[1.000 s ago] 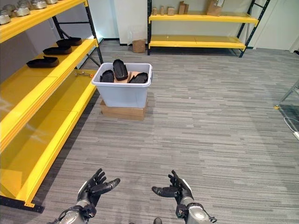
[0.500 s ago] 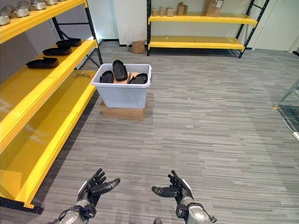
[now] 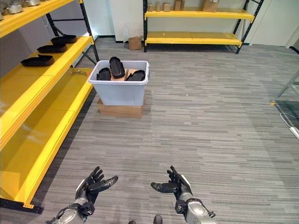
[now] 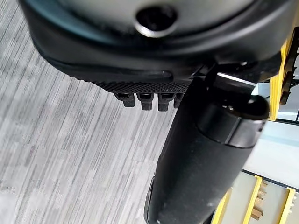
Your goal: Move parts from the plastic box to the shelf.
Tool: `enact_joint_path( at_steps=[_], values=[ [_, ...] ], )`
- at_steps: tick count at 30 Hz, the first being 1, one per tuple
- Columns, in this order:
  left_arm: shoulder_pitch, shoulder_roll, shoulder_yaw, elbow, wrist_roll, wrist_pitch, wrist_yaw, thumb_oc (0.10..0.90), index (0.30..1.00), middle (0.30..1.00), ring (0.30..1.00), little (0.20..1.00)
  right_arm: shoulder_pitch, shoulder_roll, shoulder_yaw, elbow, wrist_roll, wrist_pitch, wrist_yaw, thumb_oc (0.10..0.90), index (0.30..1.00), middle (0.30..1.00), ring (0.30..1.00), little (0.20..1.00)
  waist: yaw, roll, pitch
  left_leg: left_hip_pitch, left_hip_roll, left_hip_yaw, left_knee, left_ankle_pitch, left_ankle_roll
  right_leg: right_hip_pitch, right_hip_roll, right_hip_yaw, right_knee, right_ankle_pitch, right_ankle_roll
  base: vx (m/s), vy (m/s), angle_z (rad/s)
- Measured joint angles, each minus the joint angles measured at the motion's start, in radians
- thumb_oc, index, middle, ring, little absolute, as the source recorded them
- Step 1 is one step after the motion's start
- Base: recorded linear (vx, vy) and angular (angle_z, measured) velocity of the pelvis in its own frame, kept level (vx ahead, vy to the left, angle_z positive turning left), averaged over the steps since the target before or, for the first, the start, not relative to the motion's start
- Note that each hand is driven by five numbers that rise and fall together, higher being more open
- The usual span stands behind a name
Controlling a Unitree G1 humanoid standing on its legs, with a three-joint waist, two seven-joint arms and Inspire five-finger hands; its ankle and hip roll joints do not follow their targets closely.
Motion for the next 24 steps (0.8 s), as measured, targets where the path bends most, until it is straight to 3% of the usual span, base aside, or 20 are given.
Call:
enact_joint_path(
  at_steps=[1, 2, 4, 5, 9, 11, 14, 15, 18, 19, 20, 21, 24],
  values=[
    [-0.015, 0.000, -0.007, 0.010, 0.000, 0.000, -0.002, 0.900, 1.000, 1.000, 1.000, 1.000, 0.004, -0.001, -0.001, 0.003, 0.000, 0.000, 0.010, 0.900, 1.000, 1.000, 1.000, 1.000, -0.003, 0.014, 0.023, 0.003, -0.009, -0.006, 0.006, -0.003, 0.031, -0.075, -0.021, -0.001, 0.178, -0.018, 0.032, 0.00, 0.273, 0.10],
    [-0.027, 0.000, -0.008, 0.014, 0.001, 0.000, -0.002, 0.900, 1.000, 1.000, 1.000, 1.000, 0.011, 0.000, 0.000, 0.006, 0.000, 0.002, 0.015, 0.900, 1.000, 1.000, 1.000, 1.000, -0.003, 0.015, 0.029, 0.005, -0.016, -0.009, 0.005, -0.001, 0.038, -0.121, -0.036, 0.002, 0.278, -0.030, 0.050, 0.04, 0.240, 0.15],
    [-0.044, 0.004, -0.010, 0.029, 0.013, -0.001, -0.008, 0.900, 1.000, 1.000, 1.000, 1.000, 0.025, 0.000, 0.001, 0.002, 0.000, 0.004, 0.020, 0.900, 1.000, 1.000, 1.000, 1.000, -0.004, 0.005, 0.053, 0.019, -0.042, -0.041, 0.016, -0.012, 0.052, -0.192, -0.069, 0.020, 0.475, -0.036, 0.065, 0.09, 0.124, 0.52],
    [-0.062, 0.014, -0.027, 0.041, 0.038, -0.001, -0.020, 0.900, 1.000, 1.000, 1.000, 1.000, 0.061, -0.001, 0.002, -0.002, 0.000, 0.008, 0.028, 0.900, 1.000, 1.000, 1.000, 1.000, -0.024, -0.004, 0.073, 0.028, -0.062, -0.076, 0.058, -0.035, 0.070, -0.250, -0.112, 0.004, 0.626, -0.041, 0.069, 0.16, 0.058, 0.88],
    [-0.047, 0.021, -0.029, 0.045, 0.037, -0.001, -0.023, 0.900, 1.000, 1.000, 1.000, 1.000, 0.067, 0.004, -0.006, -0.005, 0.001, 0.009, 0.039, 0.900, 1.000, 1.000, 1.000, 1.000, -0.028, -0.010, 0.063, 0.010, -0.067, -0.097, 0.060, -0.045, 0.078, -0.272, -0.159, -0.054, 0.383, -0.064, 0.083, 0.22, 0.000, 0.46],
    [-0.035, 0.029, -0.025, 0.049, 0.037, 0.000, -0.023, 0.900, 1.000, 1.000, 1.000, 1.000, 0.063, 0.008, -0.009, -0.009, 0.001, 0.007, 0.039, 0.900, 1.000, 1.000, 1.000, 1.000, -0.031, -0.015, 0.064, 0.010, -0.076, -0.105, 0.063, -0.045, 0.078, -0.257, -0.167, -0.115, 0.186, -0.033, 0.108, 0.23, -0.002, 0.07],
    [-0.035, 0.027, -0.005, 0.077, 0.037, 0.001, -0.023, 0.900, 1.000, 1.000, 1.000, 1.000, 0.060, 0.032, -0.008, -0.009, 0.001, 0.007, 0.039, 0.900, 1.000, 1.000, 1.000, 1.000, -0.056, -0.045, 0.062, 0.026, -0.085, -0.121, 0.092, -0.076, 0.076, -0.258, -0.153, -0.101, 0.071, 0.025, 0.116, 0.22, -0.033, 0.14],
    [-0.035, 0.027, -0.001, 0.076, 0.038, 0.001, -0.025, 0.900, 1.000, 1.000, 1.000, 1.000, 0.063, 0.039, -0.007, -0.010, 0.003, 0.007, 0.040, 0.900, 1.000, 1.000, 1.000, 1.000, -0.063, -0.066, 0.055, 0.046, -0.087, -0.134, 0.092, -0.097, 0.069, -0.255, -0.138, -0.099, 0.065, 0.048, 0.105, 0.35, -0.082, 0.31],
    [-0.018, 0.017, -0.002, 0.077, 0.039, 0.001, -0.039, 0.900, 1.000, 1.000, 1.000, 1.000, 0.081, 0.045, -0.005, -0.010, 0.004, 0.009, 0.042, 0.900, 1.000, 1.000, 1.000, 1.000, -0.067, -0.096, 0.010, 0.099, -0.080, -0.159, 0.087, -0.132, 0.047, -0.192, -0.109, -0.100, 0.040, 0.069, 0.074, 0.23, -0.073, 0.26],
    [-0.009, 0.015, -0.002, 0.078, 0.039, 0.001, -0.044, 0.900, 1.000, 1.000, 1.000, 1.000, 0.086, 0.048, -0.005, -0.008, 0.004, 0.009, 0.043, 0.900, 1.000, 1.000, 1.000, 1.000, -0.068, -0.097, -0.011, 0.110, -0.075, -0.165, 0.090, -0.150, 0.037, -0.167, -0.097, -0.097, 0.016, 0.083, 0.058, 0.20, -0.079, 0.16],
    [-0.006, 0.010, -0.005, 0.080, 0.039, 0.002, -0.043, 0.900, 1.000, 1.000, 1.000, 1.000, 0.083, 0.048, -0.004, -0.004, 0.004, 0.008, 0.043, 0.900, 1.000, 1.000, 1.000, 1.000, -0.070, -0.096, -0.034, 0.119, -0.059, -0.174, 0.097, -0.172, 0.022, -0.151, -0.078, -0.097, 0.001, 0.136, 0.033, 0.19, -0.055, 0.18],
    [-0.009, 0.006, -0.010, 0.080, 0.039, 0.002, -0.044, 0.900, 1.000, 1.000, 1.000, 1.000, 0.076, 0.048, -0.004, 0.000, 0.004, 0.006, 0.042, 0.900, 1.000, 1.000, 1.000, 1.000, -0.079, -0.082, -0.049, 0.127, -0.035, -0.187, 0.104, -0.185, 0.003, -0.136, -0.054, -0.103, 0.009, 0.151, -0.007, 0.22, -0.057, 0.12],
    [-0.023, 0.003, -0.015, 0.068, 0.039, 0.002, -0.044, 0.900, 1.000, 1.000, 1.000, 1.000, 0.037, 0.025, 0.001, 0.001, 0.004, 0.005, 0.041, 0.900, 1.000, 1.000, 1.000, 1.000, -0.084, -0.028, -0.071, 0.141, 0.032, -0.200, 0.107, -0.210, -0.038, -0.134, 0.006, -0.115, 0.047, 0.103, -0.068, 0.18, -0.049, -0.04]
  ],
)
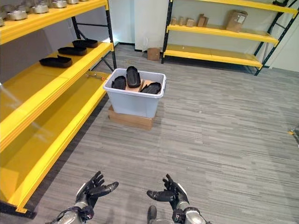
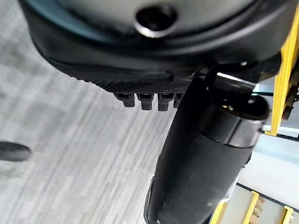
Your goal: Move parts from the plastic box to the shelf.
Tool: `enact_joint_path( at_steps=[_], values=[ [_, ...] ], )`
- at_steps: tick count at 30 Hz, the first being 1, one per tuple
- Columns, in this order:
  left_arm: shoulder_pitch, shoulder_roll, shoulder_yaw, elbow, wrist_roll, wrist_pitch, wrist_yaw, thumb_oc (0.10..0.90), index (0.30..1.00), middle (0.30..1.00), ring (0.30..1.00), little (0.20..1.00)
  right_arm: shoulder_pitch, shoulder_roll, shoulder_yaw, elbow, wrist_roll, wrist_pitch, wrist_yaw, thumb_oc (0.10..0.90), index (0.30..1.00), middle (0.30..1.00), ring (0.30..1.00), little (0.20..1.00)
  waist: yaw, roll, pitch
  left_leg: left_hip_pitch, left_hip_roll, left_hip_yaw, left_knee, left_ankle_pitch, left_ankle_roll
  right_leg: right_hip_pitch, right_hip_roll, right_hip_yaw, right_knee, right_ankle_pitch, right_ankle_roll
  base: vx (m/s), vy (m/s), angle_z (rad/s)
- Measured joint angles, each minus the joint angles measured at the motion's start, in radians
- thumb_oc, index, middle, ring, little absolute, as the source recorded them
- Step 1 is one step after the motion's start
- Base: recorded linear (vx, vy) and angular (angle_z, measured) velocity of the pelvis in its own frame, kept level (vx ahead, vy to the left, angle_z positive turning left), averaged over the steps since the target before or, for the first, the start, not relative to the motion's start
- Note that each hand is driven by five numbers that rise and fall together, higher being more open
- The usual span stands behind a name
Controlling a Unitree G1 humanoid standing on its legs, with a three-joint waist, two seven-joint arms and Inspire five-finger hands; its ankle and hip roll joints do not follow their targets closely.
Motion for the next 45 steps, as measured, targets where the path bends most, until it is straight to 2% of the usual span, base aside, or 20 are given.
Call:
enact_joint_path(
  at_steps=[3, 5, 9, 10, 11, 13, 15, 16, 17, 21, 23, 26, 28, 30, 31, 34, 37, 41, 43, 45],
  values=[
    [-0.065, 0.002, -0.006, -0.004, 0.000, -0.001, 0.000, 0.900, 1.000, 1.000, 1.000, 1.000, -0.027, -0.032, -0.004, 0.000, 0.001, -0.002, -0.005, 0.900, 1.000, 1.000, 1.000, 1.000, -0.011, 0.014, -0.008, 0.016, 0.054, -0.036, 0.012, -0.011, -0.033, 0.019, 0.046, -0.022, 0.025, -0.061, -0.021, 0.23, -0.084, 0.19],
    [-0.081, 0.006, -0.013, -0.005, 0.000, -0.002, 0.000, 0.900, 1.000, 1.000, 1.000, 1.000, -0.023, -0.029, -0.008, 0.005, 0.004, -0.003, -0.010, 0.900, 1.000, 1.000, 1.000, 1.000, -0.026, -0.009, -0.009, -0.030, 0.050, -0.032, 0.161, -0.044, -0.077, 0.076, 0.052, -0.019, -0.023, -0.071, -0.011, 0.18, -0.078, 0.16],
    [-0.073, 0.004, -0.018, -0.007, -0.001, -0.002, 0.001, 0.900, 1.000, 1.000, 1.000, 1.000, -0.014, -0.026, -0.003, 0.005, 0.019, -0.016, -0.008, 0.900, 1.000, 1.000, 1.000, 1.000, -0.021, -0.018, -0.012, -0.133, 0.040, -0.036, 0.401, -0.050, -0.102, 0.105, 0.075, 0.002, -0.046, -0.106, -0.002, 0.15, -0.072, -0.13],
    [-0.070, 0.003, -0.028, -0.008, -0.001, -0.002, 0.000, 0.900, 1.000, 1.000, 1.000, 1.000, -0.004, -0.033, -0.003, 0.004, 0.020, -0.016, -0.008, 0.900, 1.000, 1.000, 1.000, 1.000, 0.006, -0.023, -0.008, -0.200, 0.018, -0.037, 0.558, -0.020, -0.141, 0.116, 0.085, 0.023, -0.062, -0.097, -0.029, 0.15, -0.041, -0.47],
    [-0.063, 0.002, -0.038, -0.009, -0.002, -0.002, 0.000, 0.900, 1.000, 1.000, 1.000, 1.000, 0.001, -0.037, -0.002, 0.005, 0.023, -0.016, -0.008, 0.900, 1.000, 1.000, 1.000, 1.000, 0.028, -0.024, -0.006, -0.255, 0.005, -0.053, 0.677, 0.011, -0.149, 0.122, 0.091, 0.043, -0.062, -0.092, -0.059, 0.13, -0.032, -0.58],
    [-0.041, 0.008, -0.056, -0.008, -0.005, -0.001, 0.000, 0.900, 1.000, 1.000, 1.000, 1.000, 0.007, -0.027, 0.001, 0.006, 0.046, -0.015, -0.009, 0.900, 1.000, 1.000, 1.000, 1.000, 0.033, -0.049, 0.013, -0.341, -0.015, -0.085, 0.798, 0.023, -0.123, 0.145, 0.094, 0.068, -0.066, -0.110, -0.083, 0.11, -0.006, -0.30],
    [-0.035, 0.002, -0.059, -0.009, -0.011, 0.001, -0.002, 0.900, 1.000, 1.000, 1.000, 1.000, 0.004, -0.018, -0.001, -0.012, 0.075, -0.016, -0.008, 0.900, 1.000, 1.000, 1.000, 1.000, 0.033, -0.077, 0.042, -0.397, -0.006, -0.057, 0.732, 0.013, -0.102, 0.161, 0.073, 0.081, -0.069, -0.106, -0.083, 0.18, 0.067, -0.27],
    [-0.032, -0.002, -0.060, -0.010, -0.024, 0.003, -0.004, 0.900, 1.000, 1.000, 1.000, 1.000, 0.007, -0.017, -0.003, -0.054, 0.077, -0.015, -0.011, 0.900, 1.000, 1.000, 1.000, 1.000, 0.044, -0.108, 0.084, -0.444, 0.056, 0.064, 0.554, -0.009, -0.057, 0.184, 0.059, 0.117, -0.091, -0.112, -0.068, 0.20, 0.135, -0.57],
    [-0.029, -0.004, -0.066, -0.009, -0.044, 0.008, -0.005, 0.900, 1.000, 1.000, 1.000, 1.000, 0.003, -0.020, -0.005, -0.067, 0.076, -0.022, -0.006, 0.900, 1.000, 1.000, 1.000, 1.000, 0.055, -0.120, 0.103, -0.451, 0.074, 0.084, 0.441, 0.012, -0.063, 0.193, 0.051, 0.131, -0.096, -0.101, -0.048, 0.20, 0.157, -0.51],
    [-0.016, -0.006, -0.084, 0.008, -0.049, 0.022, -0.017, 0.900, 1.000, 1.000, 1.000, 1.000, -0.001, -0.028, -0.007, -0.049, 0.076, -0.030, -0.007, 0.900, 1.000, 1.000, 1.000, 1.000, 0.057, -0.076, 0.113, -0.465, 0.147, 0.058, 0.093, 0.150, -0.100, 0.243, 0.077, 0.146, -0.129, -0.118, -0.028, 0.19, 0.177, -0.24],
    [-0.016, -0.006, -0.083, 0.015, -0.048, 0.022, -0.020, 0.900, 1.000, 1.000, 1.000, 1.000, 0.002, -0.042, -0.008, -0.034, 0.075, -0.029, -0.015, 0.900, 1.000, 1.000, 1.000, 1.000, 0.081, -0.027, 0.112, -0.451, 0.172, 0.008, -0.060, 0.236, -0.108, 0.262, 0.094, 0.171, -0.134, -0.126, -0.026, 0.12, 0.167, -0.37],
    [-0.005, -0.007, -0.069, 0.017, -0.048, 0.021, -0.015, 0.900, 1.000, 1.000, 1.000, 1.000, 0.023, -0.048, -0.010, -0.033, 0.075, -0.027, -0.016, 0.900, 1.000, 1.000, 1.000, 1.000, 0.080, 0.012, 0.110, -0.398, 0.170, 0.044, -0.031, 0.267, -0.087, 0.314, 0.079, 0.190, -0.135, -0.144, 0.014, 0.17, 0.244, -0.20],
    [-0.013, -0.006, -0.066, 0.023, -0.048, 0.021, -0.014, 0.900, 1.000, 1.000, 1.000, 1.000, 0.033, -0.041, -0.016, -0.033, 0.075, -0.023, -0.018, 0.900, 1.000, 1.000, 1.000, 1.000, 0.080, 0.019, 0.105, -0.348, 0.153, 0.056, -0.049, 0.305, -0.090, 0.334, 0.055, 0.201, -0.134, -0.168, 0.039, 0.13, 0.168, -0.15],
    [-0.009, 0.000, -0.048, 0.000, -0.048, 0.015, -0.014, 0.900, 1.000, 1.000, 1.000, 1.000, 0.041, -0.034, -0.016, -0.057, 0.075, -0.021, -0.004, 0.900, 1.000, 1.000, 1.000, 1.000, 0.082, 0.004, 0.100, -0.327, 0.111, 0.087, -0.069, 0.364, -0.069, 0.327, 0.010, 0.224, -0.088, -0.211, 0.082, 0.13, 0.194, -0.23],
    [-0.016, 0.013, -0.030, -0.006, -0.048, 0.015, -0.014, 0.900, 1.000, 1.000, 1.000, 1.000, 0.044, -0.011, -0.015, -0.061, 0.074, -0.018, 0.006, 0.900, 1.000, 1.000, 1.000, 1.000, 0.083, -0.032, 0.085, -0.304, 0.049, 0.107, -0.104, 0.359, -0.035, 0.328, -0.057, 0.227, -0.081, -0.231, 0.114, 0.16, 0.278, -0.05],
    [-0.032, 0.027, -0.020, -0.007, -0.048, 0.014, -0.011, 0.900, 1.000, 1.000, 1.000, 1.000, 0.024, 0.013, -0.012, -0.058, 0.064, -0.017, 0.006, 0.900, 1.000, 1.000, 1.000, 1.000, 0.095, -0.042, 0.080, -0.280, 0.001, 0.123, -0.122, 0.348, 0.003, 0.328, -0.108, 0.227, -0.055, -0.242, 0.133, 0.09, 0.238, -0.05],
    [-0.047, 0.045, -0.005, -0.007, -0.048, 0.012, 0.003, 0.900, 1.000, 1.000, 1.000, 1.000, -0.017, 0.051, -0.002, -0.056, 0.047, -0.018, 0.009, 0.900, 1.000, 1.000, 1.000, 1.000, 0.110, -0.032, 0.080, -0.249, -0.032, 0.139, -0.117, 0.320, 0.046, 0.260, -0.140, 0.232, 0.128, -0.265, 0.168, 0.05, 0.214, -0.08],
    [-0.038, 0.054, -0.038, 0.003, -0.039, 0.015, 0.000, 0.900, 1.000, 1.000, 1.000, 1.000, 0.007, 0.050, 0.024, -0.047, 0.037, -0.021, 0.016, 0.900, 1.000, 1.000, 1.000, 1.000, 0.101, -0.016, 0.087, -0.211, -0.081, 0.098, -0.083, 0.286, 0.109, -0.007, -0.163, 0.270, 0.709, -0.191, 0.183, 0.07, 0.185, 0.36],
    [-0.023, 0.055, -0.038, 0.002, -0.029, 0.015, -0.001, 0.900, 1.000, 1.000, 1.000, 1.000, 0.023, 0.049, 0.040, -0.047, 0.035, -0.016, 0.021, 0.900, 1.000, 1.000, 1.000, 1.000, 0.107, -0.012, 0.094, -0.203, -0.094, 0.099, -0.059, 0.272, 0.136, -0.059, -0.169, 0.256, 0.752, -0.196, 0.175, 0.21, 0.107, 0.25],
    [0.001, 0.049, -0.033, 0.005, -0.011, 0.019, -0.003, 0.900, 1.000, 1.000, 1.000, 1.000, 0.023, 0.050, 0.039, -0.048, 0.036, -0.013, 0.029, 0.900, 1.000, 1.000, 1.000, 1.000, 0.107, 0.000, 0.106, -0.196, -0.101, 0.091, -0.037, 0.232, 0.159, -0.130, -0.151, 0.196, 0.670, -0.212, 0.157, 0.27, 0.037, -0.04]
  ],
)
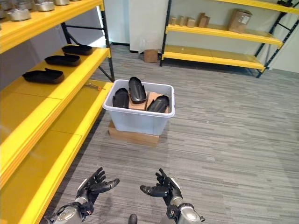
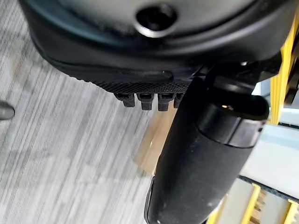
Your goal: Move parts from the plastic box to the shelf.
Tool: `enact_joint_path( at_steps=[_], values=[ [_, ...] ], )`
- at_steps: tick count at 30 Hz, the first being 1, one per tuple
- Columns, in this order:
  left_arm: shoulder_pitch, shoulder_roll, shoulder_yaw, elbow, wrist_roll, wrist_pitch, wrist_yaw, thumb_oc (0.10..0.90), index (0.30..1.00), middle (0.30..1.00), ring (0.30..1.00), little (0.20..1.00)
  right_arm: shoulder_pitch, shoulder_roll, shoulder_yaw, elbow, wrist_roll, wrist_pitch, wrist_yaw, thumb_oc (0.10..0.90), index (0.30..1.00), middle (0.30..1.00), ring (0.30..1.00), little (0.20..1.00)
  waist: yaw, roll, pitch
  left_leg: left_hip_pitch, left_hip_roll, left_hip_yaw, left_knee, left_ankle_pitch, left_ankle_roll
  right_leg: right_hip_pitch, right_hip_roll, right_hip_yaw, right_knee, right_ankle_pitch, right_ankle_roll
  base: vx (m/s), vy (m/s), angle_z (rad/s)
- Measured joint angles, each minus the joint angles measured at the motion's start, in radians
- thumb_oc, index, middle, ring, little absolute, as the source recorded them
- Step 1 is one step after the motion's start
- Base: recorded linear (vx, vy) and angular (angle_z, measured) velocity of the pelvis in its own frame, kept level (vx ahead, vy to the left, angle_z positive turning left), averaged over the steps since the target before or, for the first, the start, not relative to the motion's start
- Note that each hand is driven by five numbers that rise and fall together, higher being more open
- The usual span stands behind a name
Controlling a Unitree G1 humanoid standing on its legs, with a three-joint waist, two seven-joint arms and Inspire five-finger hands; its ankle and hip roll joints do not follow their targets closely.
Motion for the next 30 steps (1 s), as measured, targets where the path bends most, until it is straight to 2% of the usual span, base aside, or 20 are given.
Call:
enact_joint_path(
  at_steps=[1, 2, 4, 5, 7, 8, 9, 12, 14, 15, 16, 17, 18, 20, 22, 23, 24, 27, 28, 30],
  values=[
    [0.003, 0.007, -0.008, 0.005, 0.002, 0.004, -0.003, 0.900, 1.000, 1.000, 1.000, 1.000, 0.000, -0.001, -0.001, 0.001, 0.000, 0.000, -0.001, 0.900, 1.000, 1.000, 1.000, 1.000, -0.011, 0.015, 0.009, 0.000, 0.004, -0.009, 0.007, -0.002, -0.001, -0.015, 0.016, -0.033, -0.095, -0.013, 0.001, 0.28, -0.053, 0.00],
    [0.007, 0.016, -0.014, 0.010, 0.002, 0.010, -0.010, 0.900, 1.000, 1.000, 1.000, 1.000, 0.000, -0.002, 0.002, 0.001, 0.000, 0.005, -0.001, 0.900, 1.000, 1.000, 1.000, 1.000, -0.023, 0.013, 0.011, -0.004, 0.002, -0.006, 0.003, -0.002, -0.007, -0.027, 0.033, -0.058, -0.217, -0.013, 0.009, 0.31, -0.069, 0.21],
    [0.008, 0.021, -0.016, 0.016, 0.002, 0.014, -0.022, 0.900, 1.000, 1.000, 1.000, 1.000, 0.007, -0.005, 0.003, 0.000, 0.000, 0.012, -0.001, 0.900, 1.000, 1.000, 1.000, 1.000, -0.031, -0.013, 0.011, 0.005, -0.020, 0.001, -0.004, -0.015, -0.035, -0.062, 0.031, -0.099, -0.377, 0.009, 0.012, 0.36, -0.072, 0.25],
    [0.006, 0.015, -0.018, 0.017, 0.002, 0.017, -0.026, 0.900, 1.000, 1.000, 1.000, 1.000, 0.008, -0.017, 0.002, 0.002, 0.000, 0.015, -0.004, 0.900, 1.000, 1.000, 1.000, 1.000, -0.034, -0.023, 0.008, 0.005, -0.025, -0.002, -0.008, -0.019, -0.038, -0.029, 0.032, -0.182, -0.673, 0.055, 0.018, 0.25, -0.068, 0.26],
    [0.014, 0.016, -0.018, 0.015, 0.002, 0.017, -0.039, 0.900, 1.000, 1.000, 1.000, 1.000, 0.006, -0.019, -0.003, 0.003, 0.000, 0.016, -0.005, 0.900, 1.000, 1.000, 1.000, 1.000, -0.030, -0.037, 0.008, 0.021, -0.034, 0.000, -0.017, -0.018, -0.038, -0.037, 0.042, -0.157, -0.715, 0.106, 0.004, 0.25, -0.069, 0.23],
    [0.040, 0.009, -0.016, 0.015, 0.002, 0.017, -0.039, 0.900, 1.000, 1.000, 1.000, 1.000, 0.009, -0.018, -0.003, 0.003, 0.001, 0.016, -0.005, 0.900, 1.000, 1.000, 1.000, 1.000, -0.036, -0.041, 0.003, 0.056, -0.037, -0.010, -0.028, -0.029, -0.043, -0.026, 0.063, -0.109, -0.650, 0.137, -0.034, 0.41, -0.089, 0.13],
    [0.068, 0.001, -0.012, 0.014, 0.002, 0.017, -0.039, 0.900, 1.000, 1.000, 1.000, 1.000, 0.010, -0.017, -0.004, 0.002, 0.001, 0.014, -0.004, 0.900, 1.000, 1.000, 1.000, 1.000, -0.034, -0.047, -0.020, 0.096, -0.036, -0.013, -0.052, -0.044, -0.044, 0.006, 0.073, -0.102, -0.604, 0.161, -0.047, 0.42, -0.095, 0.10],
    [0.064, -0.001, -0.010, 0.015, 0.002, 0.018, -0.038, 0.900, 1.000, 1.000, 1.000, 1.000, -0.001, -0.017, -0.023, 0.006, 0.003, 0.014, -0.009, 0.900, 1.000, 1.000, 1.000, 1.000, -0.040, -0.054, -0.055, 0.106, -0.027, -0.033, -0.017, -0.098, -0.065, 0.112, 0.099, -0.135, -0.630, 0.171, -0.063, 0.29, -0.101, 0.09],
    [0.040, 0.000, -0.009, 0.016, 0.001, 0.018, -0.034, 0.900, 1.000, 1.000, 1.000, 1.000, -0.016, -0.018, -0.025, 0.031, 0.004, 0.010, -0.017, 0.900, 1.000, 1.000, 1.000, 1.000, -0.054, -0.051, -0.062, 0.107, -0.001, -0.054, 0.058, -0.135, -0.108, 0.216, 0.133, -0.156, -0.738, 0.206, -0.125, 0.23, -0.112, 0.35],
    [0.014, -0.004, -0.010, 0.017, 0.000, 0.016, -0.033, 0.900, 1.000, 1.000, 1.000, 1.000, -0.022, -0.023, -0.024, 0.038, 0.004, 0.008, -0.023, 0.900, 1.000, 1.000, 1.000, 1.000, -0.048, -0.062, -0.066, 0.051, 0.001, -0.051, 0.231, -0.170, -0.163, 0.263, 0.142, -0.156, -0.762, 0.199, -0.141, 0.17, -0.091, 0.29],
    [0.006, -0.007, -0.012, 0.016, -0.001, 0.014, -0.032, 0.900, 1.000, 1.000, 1.000, 1.000, -0.026, -0.026, -0.025, 0.038, 0.005, -0.001, -0.025, 0.900, 1.000, 1.000, 1.000, 1.000, -0.040, -0.071, -0.064, -0.041, -0.012, -0.031, 0.429, -0.171, -0.170, 0.273, 0.147, -0.158, -0.761, 0.180, -0.160, 0.16, -0.085, 0.02],
    [-0.010, -0.014, -0.019, 0.010, -0.001, 0.002, -0.034, 0.900, 1.000, 1.000, 1.000, 1.000, -0.032, -0.038, -0.026, 0.039, 0.014, -0.015, -0.025, 0.900, 1.000, 1.000, 1.000, 1.000, -0.012, -0.065, -0.062, -0.201, -0.006, -0.006, 0.733, -0.119, -0.227, 0.269, 0.160, -0.163, -0.742, 0.133, -0.184, 0.09, -0.020, -0.31],
    [-0.015, -0.021, -0.020, 0.011, -0.001, -0.005, -0.032, 0.900, 1.000, 1.000, 1.000, 1.000, -0.035, -0.045, -0.022, 0.046, 0.019, -0.012, -0.026, 0.900, 1.000, 1.000, 1.000, 1.000, -0.001, -0.046, -0.060, -0.279, 0.016, -0.020, 0.882, -0.116, -0.229, 0.287, 0.173, -0.151, -0.738, 0.133, -0.197, 0.16, -0.023, -0.51],
    [0.003, -0.010, -0.020, 0.013, -0.002, -0.001, -0.032, 0.900, 1.000, 1.000, 1.000, 1.000, -0.033, -0.042, -0.012, 0.041, 0.023, -0.011, -0.024, 0.900, 1.000, 1.000, 1.000, 1.000, 0.001, -0.059, -0.055, -0.334, 0.040, -0.071, 0.912, -0.132, -0.221, 0.322, 0.192, -0.142, -0.739, 0.088, -0.228, 0.18, 0.020, -0.28],
    [0.001, -0.009, -0.019, 0.015, -0.002, 0.001, -0.032, 0.900, 1.000, 1.000, 1.000, 1.000, -0.032, -0.042, -0.017, 0.042, 0.023, -0.010, -0.029, 0.900, 1.000, 1.000, 1.000, 1.000, 0.004, -0.078, -0.050, -0.373, 0.063, -0.073, 0.855, -0.136, -0.216, 0.333, 0.188, -0.128, -0.729, 0.058, -0.223, 0.22, 0.103, -0.06],
    [0.006, -0.016, -0.021, 0.015, -0.014, 0.003, -0.031, 0.900, 1.000, 1.000, 1.000, 1.000, -0.032, -0.041, -0.034, 0.042, 0.023, -0.009, -0.042, 0.900, 1.000, 1.000, 1.000, 1.000, 0.009, -0.094, -0.041, -0.371, 0.097, -0.046, 0.623, -0.140, -0.207, 0.339, 0.179, -0.106, -0.729, 0.045, -0.209, 0.26, 0.169, -0.27],
    [0.014, -0.021, -0.022, 0.017, -0.032, 0.005, -0.030, 0.900, 1.000, 1.000, 1.000, 1.000, -0.036, -0.043, -0.043, 0.042, 0.023, -0.010, -0.048, 0.900, 1.000, 1.000, 1.000, 1.000, 0.006, -0.089, -0.036, -0.362, 0.113, -0.052, 0.510, -0.133, -0.208, 0.351, 0.177, -0.096, -0.729, 0.059, -0.203, 0.28, 0.185, -0.36],
    [0.024, -0.023, -0.020, 0.025, -0.038, 0.010, -0.016, 0.900, 1.000, 1.000, 1.000, 1.000, -0.032, -0.054, -0.047, 0.042, 0.025, -0.011, -0.055, 0.900, 1.000, 1.000, 1.000, 1.000, 0.000, -0.070, -0.024, -0.307, 0.149, -0.042, 0.177, -0.095, -0.220, 0.413, 0.174, -0.092, -0.779, 0.042, -0.169, 0.27, 0.223, -0.14],
    [0.014, -0.025, -0.020, 0.035, -0.037, 0.011, -0.014, 0.900, 1.000, 1.000, 1.000, 1.000, -0.029, -0.065, -0.047, 0.047, 0.022, -0.012, -0.061, 0.900, 1.000, 1.000, 1.000, 1.000, 0.001, -0.042, -0.015, -0.295, 0.191, -0.044, 0.031, -0.029, -0.235, 0.453, 0.186, -0.086, -0.803, 0.043, -0.155, 0.23, 0.230, -0.03],
    [0.001, -0.026, -0.020, 0.051, -0.035, 0.017, -0.009, 0.900, 1.000, 1.000, 1.000, 1.000, -0.028, -0.079, -0.045, 0.056, 0.020, -0.008, -0.066, 0.900, 1.000, 1.000, 1.000, 1.000, 0.019, -0.015, -0.007, -0.293, 0.225, -0.068, 0.032, 0.019, -0.231, 0.486, 0.186, -0.068, -0.805, 0.017, -0.135, 0.21, 0.224, -0.28]
  ],
)
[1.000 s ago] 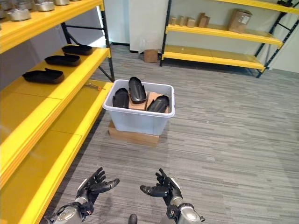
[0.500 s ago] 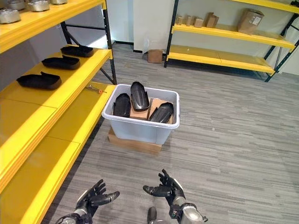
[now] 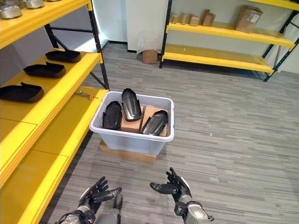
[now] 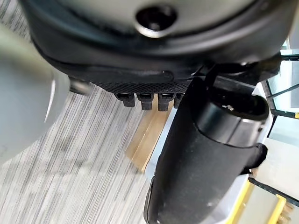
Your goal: Move parts from the plastic box to the shelf.
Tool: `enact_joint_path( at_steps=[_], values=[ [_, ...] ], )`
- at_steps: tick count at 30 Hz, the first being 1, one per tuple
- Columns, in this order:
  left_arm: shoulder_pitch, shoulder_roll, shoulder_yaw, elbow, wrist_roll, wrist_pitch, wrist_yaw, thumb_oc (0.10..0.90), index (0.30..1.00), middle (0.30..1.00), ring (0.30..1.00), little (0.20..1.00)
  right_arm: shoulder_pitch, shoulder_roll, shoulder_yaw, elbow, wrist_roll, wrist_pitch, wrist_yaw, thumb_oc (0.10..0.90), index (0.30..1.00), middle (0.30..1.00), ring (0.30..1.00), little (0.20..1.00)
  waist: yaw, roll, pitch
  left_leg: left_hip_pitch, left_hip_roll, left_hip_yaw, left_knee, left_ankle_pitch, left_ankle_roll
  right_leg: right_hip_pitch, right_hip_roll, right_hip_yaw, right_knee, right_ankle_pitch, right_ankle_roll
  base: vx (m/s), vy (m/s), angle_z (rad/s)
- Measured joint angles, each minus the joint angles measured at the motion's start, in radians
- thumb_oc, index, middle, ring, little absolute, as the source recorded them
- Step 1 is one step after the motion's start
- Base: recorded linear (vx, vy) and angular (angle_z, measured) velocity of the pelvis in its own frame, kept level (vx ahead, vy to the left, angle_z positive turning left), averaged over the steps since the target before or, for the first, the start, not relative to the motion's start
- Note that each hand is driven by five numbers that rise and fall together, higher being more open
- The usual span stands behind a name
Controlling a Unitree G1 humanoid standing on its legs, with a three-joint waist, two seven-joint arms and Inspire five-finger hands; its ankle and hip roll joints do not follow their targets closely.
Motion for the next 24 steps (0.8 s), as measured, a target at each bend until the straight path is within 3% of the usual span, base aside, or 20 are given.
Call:
enact_joint_path(
  at_steps=[3, 5, 6, 8, 10, 12, 14, 15, 16, 17, 18, 20, 21, 22, 23, 24],
  values=[
    [0.011, 0.002, 0.001, 0.000, 0.006, 0.000, 0.000, 0.900, 1.000, 1.000, 1.000, 1.000, 0.014, -0.006, -0.002, -0.005, -0.011, 0.001, 0.002, 0.900, 1.000, 1.000, 1.000, 1.000, 0.009, 0.027, -0.016, 0.058, -0.007, 0.001, 0.011, 0.030, 0.006, 0.029, -0.040, 0.040, 0.037, -0.068, 0.050, 0.23, 0.253, -0.39],
    [-0.013, 0.005, 0.011, -0.004, 0.006, 0.001, 0.007, 0.900, 1.000, 1.000, 1.000, 1.000, 0.019, 0.009, -0.001, -0.010, -0.012, 0.004, 0.003, 0.900, 1.000, 1.000, 1.000, 1.000, 0.003, -0.013, -0.021, 0.075, -0.076, 0.039, 0.020, 0.071, 0.023, 0.033, -0.117, 0.048, 0.095, -0.116, 0.097, 0.21, 0.202, -0.14],
    [-0.018, 0.009, 0.016, -0.009, 0.006, -0.002, 0.007, 0.900, 1.000, 1.000, 1.000, 1.000, 0.021, 0.022, -0.002, -0.015, -0.012, 0.004, 0.003, 0.900, 1.000, 1.000, 1.000, 1.000, 0.002, -0.023, -0.022, 0.088, -0.099, 0.053, 0.017, 0.089, 0.037, 0.034, -0.145, 0.045, 0.118, -0.119, 0.101, 0.19, 0.229, -0.07],
    [-0.048, 0.021, 0.042, -0.015, 0.005, -0.004, 0.011, 0.900, 1.000, 1.000, 1.000, 1.000, 0.017, 0.065, 0.000, -0.031, -0.013, 0.004, 0.011, 0.900, 1.000, 1.000, 1.000, 1.000, 0.007, -0.047, -0.027, 0.121, -0.151, 0.069, -0.003, 0.067, 0.080, 0.001, -0.203, 0.047, 0.214, -0.114, 0.106, 0.16, 0.216, -0.01],
    [-0.059, 0.023, 0.071, -0.015, 0.004, -0.012, 0.015, 0.900, 1.000, 1.000, 1.000, 1.000, 0.005, 0.090, 0.006, -0.035, -0.021, 0.004, 0.024, 0.900, 1.000, 1.000, 1.000, 1.000, 0.010, -0.049, -0.031, 0.149, -0.174, 0.073, -0.022, 0.060, 0.113, -0.038, -0.230, 0.050, 0.289, -0.130, 0.133, 0.13, 0.224, 0.00],
    [-0.061, 0.033, 0.088, -0.010, -0.003, -0.024, 0.020, 0.900, 1.000, 1.000, 1.000, 1.000, -0.013, 0.101, 0.017, -0.036, -0.031, 0.004, 0.032, 0.900, 1.000, 1.000, 1.000, 1.000, 0.016, -0.052, -0.031, 0.169, -0.196, 0.082, -0.023, 0.047, 0.150, -0.103, -0.243, 0.050, 0.431, -0.075, 0.160, 0.13, 0.257, 0.01],
    [-0.045, 0.032, 0.090, -0.008, -0.003, -0.024, 0.022, 0.900, 1.000, 1.000, 1.000, 1.000, -0.019, 0.101, 0.020, -0.033, -0.040, 0.004, 0.033, 0.900, 1.000, 1.000, 1.000, 1.000, 0.011, -0.034, -0.030, 0.197, -0.203, 0.081, -0.022, 0.029, 0.173, -0.179, -0.248, 0.068, 0.616, 0.011, 0.172, 0.16, 0.313, 0.12],
    [-0.016, 0.036, 0.087, -0.008, -0.002, -0.022, 0.023, 0.900, 1.000, 1.000, 1.000, 1.000, -0.004, 0.102, 0.022, -0.032, -0.040, 0.003, 0.033, 0.900, 1.000, 1.000, 1.000, 1.000, -0.002, -0.018, -0.020, 0.233, -0.217, 0.068, -0.015, 0.006, 0.206, -0.285, -0.250, 0.089, 0.823, 0.064, 0.182, 0.24, 0.328, 0.29],
    [-0.009, 0.041, 0.083, -0.008, -0.002, -0.021, 0.025, 0.900, 1.000, 1.000, 1.000, 1.000, 0.005, 0.101, 0.025, -0.032, -0.040, 0.004, 0.034, 0.900, 1.000, 1.000, 1.000, 1.000, -0.010, -0.019, -0.019, 0.237, -0.222, 0.060, -0.004, 0.006, 0.197, -0.311, -0.245, 0.082, 0.875, 0.049, 0.182, 0.25, 0.173, 0.42],
    [0.002, 0.054, 0.066, -0.008, 0.000, -0.019, 0.028, 0.900, 1.000, 1.000, 1.000, 1.000, 0.026, 0.099, 0.024, -0.034, -0.042, 0.006, 0.038, 0.900, 1.000, 1.000, 1.000, 1.000, -0.014, -0.013, -0.014, 0.252, -0.234, 0.056, 0.008, -0.008, 0.191, -0.371, -0.244, 0.035, 0.897, 0.000, 0.161, 0.33, 0.198, 0.28],
    [0.020, 0.055, 0.062, -0.008, 0.000, -0.016, 0.032, 0.900, 1.000, 1.000, 1.000, 1.000, 0.033, 0.096, 0.019, -0.036, -0.049, 0.007, 0.043, 0.900, 1.000, 1.000, 1.000, 1.000, -0.018, 0.003, -0.008, 0.267, -0.241, 0.058, 0.003, -0.032, 0.193, -0.429, -0.252, -0.056, 0.855, -0.033, 0.135, 0.33, -0.008, 0.08],
    [0.024, 0.050, 0.058, -0.002, 0.000, -0.013, 0.032, 0.900, 1.000, 1.000, 1.000, 1.000, 0.042, 0.078, 0.020, -0.056, -0.049, 0.008, 0.047, 0.900, 1.000, 1.000, 1.000, 1.000, -0.034, 0.029, 0.008, 0.276, -0.234, 0.061, -0.007, -0.066, 0.162, -0.478, -0.191, -0.075, 0.699, -0.042, 0.128, 0.26, -0.094, -0.06],
    [0.015, 0.056, 0.064, 0.015, 0.000, -0.014, 0.028, 0.900, 1.000, 1.000, 1.000, 1.000, 0.043, 0.080, 0.026, -0.057, -0.049, 0.010, 0.047, 0.900, 1.000, 1.000, 1.000, 1.000, -0.049, -0.017, 0.018, 0.251, -0.234, 0.137, 0.061, -0.150, 0.072, -0.478, -0.216, -0.109, 0.496, -0.025, 0.118, 0.18, -0.111, 0.38],
    [0.013, 0.070, 0.067, 0.011, 0.000, -0.014, 0.016, 0.900, 1.000, 1.000, 1.000, 1.000, 0.065, 0.081, 0.023, -0.081, -0.048, 0.010, 0.049, 0.900, 1.000, 1.000, 1.000, 1.000, -0.073, -0.038, 0.020, 0.210, -0.215, 0.107, 0.152, -0.144, 0.177, -0.469, -0.250, -0.098, 0.356, 0.002, 0.156, 0.11, -0.066, 0.53],
    [0.001, 0.072, 0.069, 0.016, 0.000, -0.013, 0.011, 0.900, 1.000, 1.000, 1.000, 1.000, 0.070, 0.077, 0.017, -0.073, -0.049, 0.013, 0.047, 0.900, 1.000, 1.000, 1.000, 1.000, -0.077, -0.046, 0.034, 0.218, -0.235, 0.107, 0.164, -0.163, 0.179, -0.469, -0.274, -0.082, 0.311, 0.037, 0.160, 0.20, -0.139, 0.38],
    [-0.002, 0.058, 0.077, 0.018, 0.000, -0.011, 0.015, 0.900, 1.000, 1.000, 1.000, 1.000, 0.068, 0.073, 0.021, -0.059, -0.049, 0.027, 0.043, 0.900, 1.000, 1.000, 1.000, 1.000, -0.072, -0.058, 0.028, 0.245, -0.241, 0.111, 0.153, -0.162, 0.169, -0.473, -0.263, -0.039, 0.293, 0.053, 0.160, 0.10, -0.076, 0.29]
  ],
)
